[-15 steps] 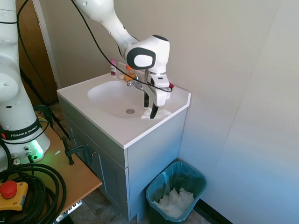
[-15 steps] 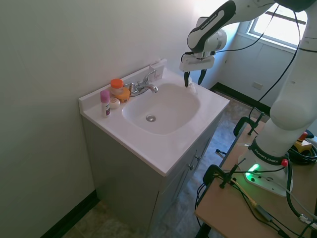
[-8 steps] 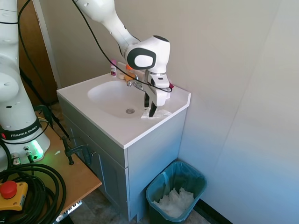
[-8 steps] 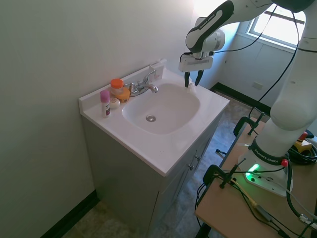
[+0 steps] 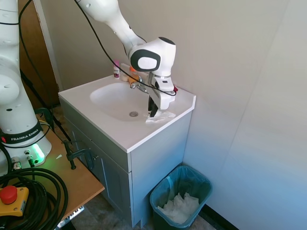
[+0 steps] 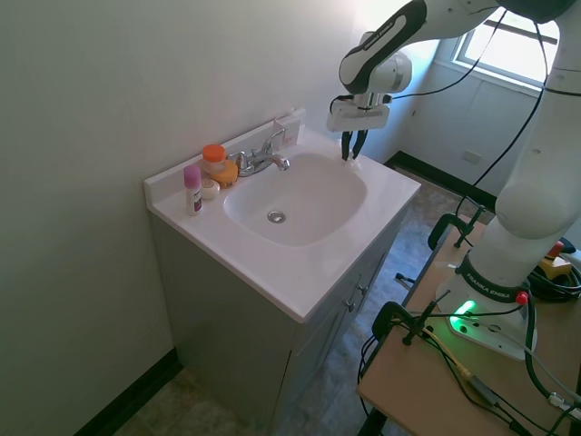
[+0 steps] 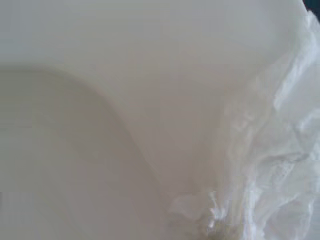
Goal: Throw the tissue in the trash bin
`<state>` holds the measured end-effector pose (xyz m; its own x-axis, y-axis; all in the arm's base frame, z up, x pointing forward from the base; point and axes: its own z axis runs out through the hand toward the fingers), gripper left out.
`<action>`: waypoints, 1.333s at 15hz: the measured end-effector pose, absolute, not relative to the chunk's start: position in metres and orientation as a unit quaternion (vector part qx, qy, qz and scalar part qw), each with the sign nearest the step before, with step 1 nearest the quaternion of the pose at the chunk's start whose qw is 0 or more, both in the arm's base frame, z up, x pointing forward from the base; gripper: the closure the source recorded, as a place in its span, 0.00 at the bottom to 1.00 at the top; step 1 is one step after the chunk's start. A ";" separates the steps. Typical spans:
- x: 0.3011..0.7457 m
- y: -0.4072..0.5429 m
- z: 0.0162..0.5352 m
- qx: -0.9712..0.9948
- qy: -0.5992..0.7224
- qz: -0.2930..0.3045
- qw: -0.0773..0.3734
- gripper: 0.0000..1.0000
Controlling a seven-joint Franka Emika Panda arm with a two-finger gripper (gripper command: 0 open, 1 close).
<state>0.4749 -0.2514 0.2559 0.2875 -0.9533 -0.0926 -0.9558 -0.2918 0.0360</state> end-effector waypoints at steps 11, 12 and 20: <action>0.460 -0.328 0.327 -0.770 0.634 -0.013 0.062 1.00; 0.451 -0.349 0.334 -0.762 0.644 -0.015 0.069 1.00; 0.458 -0.428 0.231 -0.733 0.679 0.035 0.041 1.00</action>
